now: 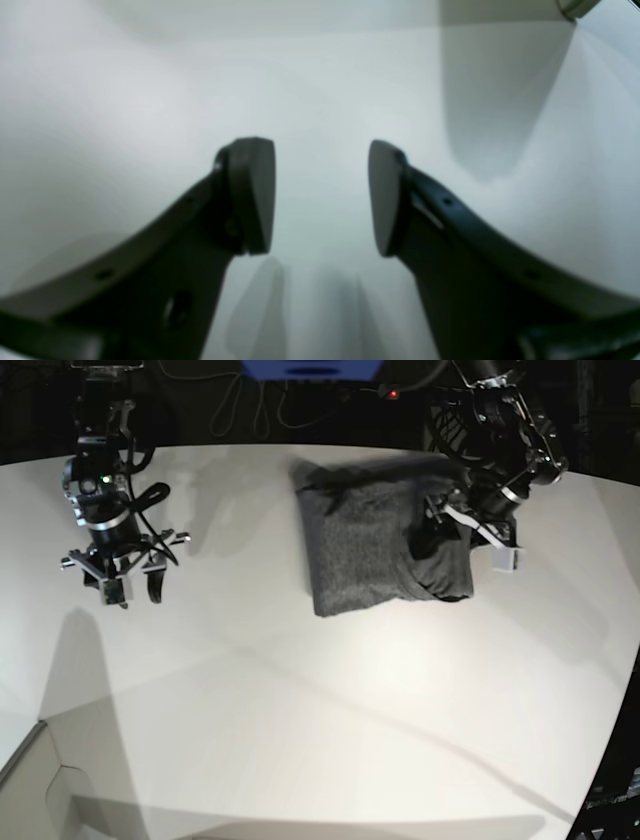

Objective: Layout the t-shirt on the table in an organized manner, then fold the t-shirt properly
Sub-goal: 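Move the left gripper to the shirt's folded edge and grasp it, then tuck the grasped edge under the shirt stack with the left gripper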

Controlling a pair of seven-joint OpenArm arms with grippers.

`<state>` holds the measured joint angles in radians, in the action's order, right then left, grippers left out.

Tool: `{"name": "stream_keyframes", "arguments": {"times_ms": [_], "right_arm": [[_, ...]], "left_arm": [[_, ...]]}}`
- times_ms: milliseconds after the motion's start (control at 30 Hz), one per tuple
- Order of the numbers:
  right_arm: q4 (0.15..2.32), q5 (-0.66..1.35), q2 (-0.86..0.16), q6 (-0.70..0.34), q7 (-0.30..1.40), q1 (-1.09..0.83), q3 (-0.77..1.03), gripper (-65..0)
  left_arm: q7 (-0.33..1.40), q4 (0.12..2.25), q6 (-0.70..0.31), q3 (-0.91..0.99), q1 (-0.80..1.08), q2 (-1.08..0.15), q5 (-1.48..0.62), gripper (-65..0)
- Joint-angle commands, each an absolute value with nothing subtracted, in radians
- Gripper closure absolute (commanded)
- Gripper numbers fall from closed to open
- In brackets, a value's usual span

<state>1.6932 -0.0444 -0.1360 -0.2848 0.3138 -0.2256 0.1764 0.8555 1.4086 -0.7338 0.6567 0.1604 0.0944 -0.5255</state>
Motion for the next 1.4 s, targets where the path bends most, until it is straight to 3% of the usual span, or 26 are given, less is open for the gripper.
{"name": "stream_keyframes", "arguments": {"times_ms": [0,167,233,467,667,867,1000,1233,1367], "right_arm": [[1.715,-0.038,-0.147,-0.286,0.286,-0.217,0.180,-30.6],[1.715,-0.038,-0.147,-0.286,0.286,-0.217,0.180,-30.6],[1.715,-0.039,-0.148,-0.286,0.286,-0.213,0.180,-30.6],[1.715,-0.038,-0.163,-0.286,0.283,-0.203,0.248,-30.6],[1.716,-0.038,-0.162,-0.288,0.285,-0.193,0.320,-30.6],[1.716,-0.038,-0.160,-0.288,0.285,-0.180,0.372,-30.6],[1.716,-0.038,-0.159,-0.288,0.286,-0.179,0.404,-30.6],[1.716,-0.038,-0.160,-0.288,0.286,-0.186,0.493,-30.6],[1.716,-0.039,-0.160,-0.288,0.286,-0.189,0.549,-30.6]], "left_arm": [[0.984,1.383,-0.698,0.653,0.183,0.101,-0.421,-34.1],[0.984,1.354,-0.698,0.653,0.174,0.099,-0.421,-6.1],[0.984,1.345,-0.698,0.645,0.153,0.097,-0.417,0.0],[0.986,1.325,-0.698,0.552,0.087,0.002,-0.409,0.0],[0.975,1.323,-0.698,0.260,-0.027,-0.163,-0.409,0.0],[0.974,1.230,-0.698,-0.082,-0.272,-0.263,-0.409,0.0],[0.949,1.110,-0.698,-0.289,-0.450,-0.255,-0.409,0.0],[0.562,0.957,-0.698,-0.657,-0.631,-0.180,-0.409,0.0],[0.479,0.828,-0.698,-0.842,-0.722,-0.099,-0.409,0.0]]}}
